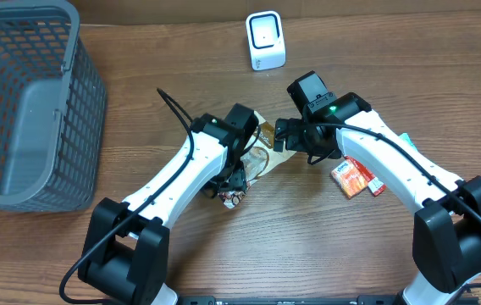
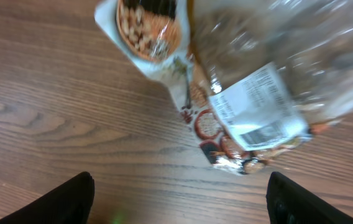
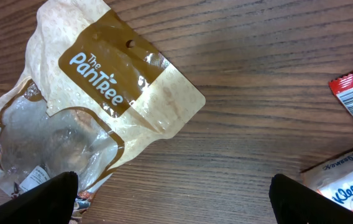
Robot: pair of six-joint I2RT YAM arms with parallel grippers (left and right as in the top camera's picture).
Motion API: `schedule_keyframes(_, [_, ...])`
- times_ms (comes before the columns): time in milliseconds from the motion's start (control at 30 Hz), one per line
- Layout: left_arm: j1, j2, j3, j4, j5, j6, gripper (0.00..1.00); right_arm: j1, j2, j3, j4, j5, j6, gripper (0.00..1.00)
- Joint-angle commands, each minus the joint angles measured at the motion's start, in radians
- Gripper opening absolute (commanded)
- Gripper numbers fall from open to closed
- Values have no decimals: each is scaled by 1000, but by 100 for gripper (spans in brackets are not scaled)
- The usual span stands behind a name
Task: Scan the item barcode
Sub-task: 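Bring the left gripper to the PanTree bag's lower end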
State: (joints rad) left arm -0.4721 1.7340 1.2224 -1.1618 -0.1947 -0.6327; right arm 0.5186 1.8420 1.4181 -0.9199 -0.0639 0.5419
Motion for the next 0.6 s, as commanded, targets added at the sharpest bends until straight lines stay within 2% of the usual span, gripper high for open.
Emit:
schedule_keyframes(0, [33, 6, -43, 36, -6, -22, 79, 1, 6, -3, 2, -5, -19, 100])
schedule_keyframes(100, [82, 5, -41, 85, 45, -21, 79, 1, 6, -3, 2, -5, -19, 100])
schedule_keyframes(167, [126, 5, -41, 123, 130, -14, 79, 1, 6, -3, 2, -6, -19, 100])
schedule_keyframes(333, [212, 5, -41, 211, 394, 108, 79, 1, 6, -3, 2, -19, -19, 100])
schedule_keyframes(467, [214, 6, -43, 221, 378, 113, 81, 1, 6, -3, 56, -103, -54, 100])
schedule_keyframes(567, [203, 7, -69, 241, 359, 97, 81, 1, 6, -3, 108, -171, -150, 92])
